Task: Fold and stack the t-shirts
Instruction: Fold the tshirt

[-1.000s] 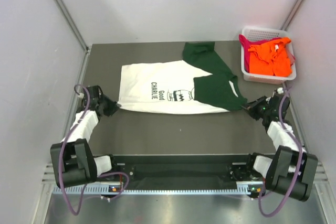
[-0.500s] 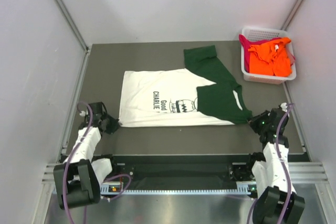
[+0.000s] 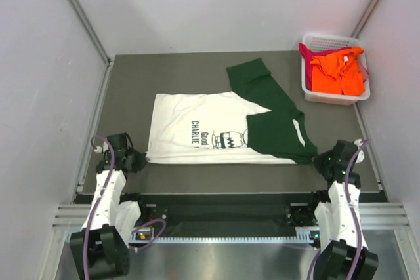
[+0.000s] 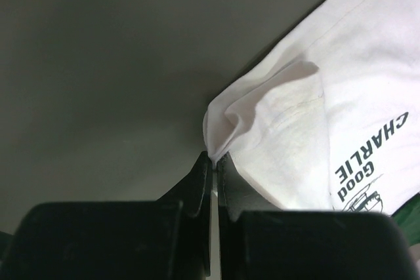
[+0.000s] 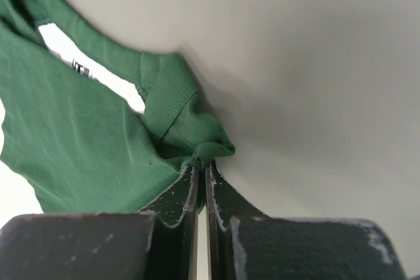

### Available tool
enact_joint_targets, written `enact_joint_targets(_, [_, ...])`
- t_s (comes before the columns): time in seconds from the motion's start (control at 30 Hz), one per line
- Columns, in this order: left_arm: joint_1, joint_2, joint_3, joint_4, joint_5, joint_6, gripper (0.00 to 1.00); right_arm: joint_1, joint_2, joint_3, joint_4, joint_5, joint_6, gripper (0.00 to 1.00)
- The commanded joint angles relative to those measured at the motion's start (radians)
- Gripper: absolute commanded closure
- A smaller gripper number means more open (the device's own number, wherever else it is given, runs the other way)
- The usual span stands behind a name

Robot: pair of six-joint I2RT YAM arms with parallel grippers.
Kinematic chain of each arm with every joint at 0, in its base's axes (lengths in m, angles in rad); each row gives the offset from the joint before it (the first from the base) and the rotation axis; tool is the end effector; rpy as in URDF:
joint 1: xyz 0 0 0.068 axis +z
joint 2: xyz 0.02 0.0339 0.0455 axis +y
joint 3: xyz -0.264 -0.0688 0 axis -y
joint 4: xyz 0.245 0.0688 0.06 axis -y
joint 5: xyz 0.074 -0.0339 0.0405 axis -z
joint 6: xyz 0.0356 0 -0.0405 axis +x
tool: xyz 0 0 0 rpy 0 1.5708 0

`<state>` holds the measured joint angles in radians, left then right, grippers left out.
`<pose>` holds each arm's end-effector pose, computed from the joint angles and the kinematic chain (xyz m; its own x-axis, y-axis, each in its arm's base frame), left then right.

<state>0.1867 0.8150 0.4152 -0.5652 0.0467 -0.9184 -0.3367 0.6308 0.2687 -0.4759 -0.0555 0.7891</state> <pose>0.1480 0.0263 0.1755 -0.3638 -0.8765 -0.3152 -0.7386 0.4776 -0.4758 0.1238 -0.0412 0.1571 -0.2850 0.8505 -0.4420 0.7056 0.4983 0.5038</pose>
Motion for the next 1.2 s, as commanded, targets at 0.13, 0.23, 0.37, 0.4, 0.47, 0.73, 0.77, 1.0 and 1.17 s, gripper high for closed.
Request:
enact_joint_targets(0.13, [0.011, -0.042, -0.009, -0.053, -0.165, -0.030, 1.00, -0.018, -0.135, 0.027, -0.047, 0.184, 0.048, 1.00])
enact_joint_targets(0.23, [0.011, -0.076, -0.027, -0.073, -0.176, -0.045, 1.00, -0.018, -0.152, 0.040, -0.082, 0.204, 0.062, 1.00])
enact_joint_targets(0.37, [0.011, -0.100, -0.041, -0.073, -0.176, -0.060, 1.00, -0.016, -0.138, 0.072, -0.115, 0.223, 0.067, 0.86])
enact_joint_targets(0.4, [0.013, -0.099, -0.039, -0.065, -0.173, -0.050, 0.96, -0.016, -0.132, 0.076, -0.118, 0.223, 0.061, 0.77])
enact_joint_targets(0.47, [0.013, -0.090, -0.021, -0.061, -0.157, -0.037, 0.69, -0.018, -0.132, 0.093, -0.122, 0.230, 0.056, 0.59])
enact_joint_targets(0.73, [0.011, -0.085, 0.173, -0.126, -0.133, 0.049, 0.17, -0.016, -0.129, 0.233, -0.020, 0.178, -0.125, 0.47])
enact_joint_targets(0.77, [0.013, -0.074, 0.191, -0.130, -0.137, 0.053, 0.01, -0.016, -0.097, 0.275, -0.003, 0.169, -0.166, 0.47])
enact_joint_targets(1.0, [0.013, 0.032, 0.355, -0.046, 0.002, 0.144, 0.01, 0.016, 0.039, 0.398, 0.134, 0.000, -0.284, 0.48])
enact_joint_targets(1.17, [0.011, 0.191, 0.427, 0.100, 0.180, 0.174, 0.01, 0.122, 0.197, 0.515, 0.209, -0.007, -0.359, 0.44])
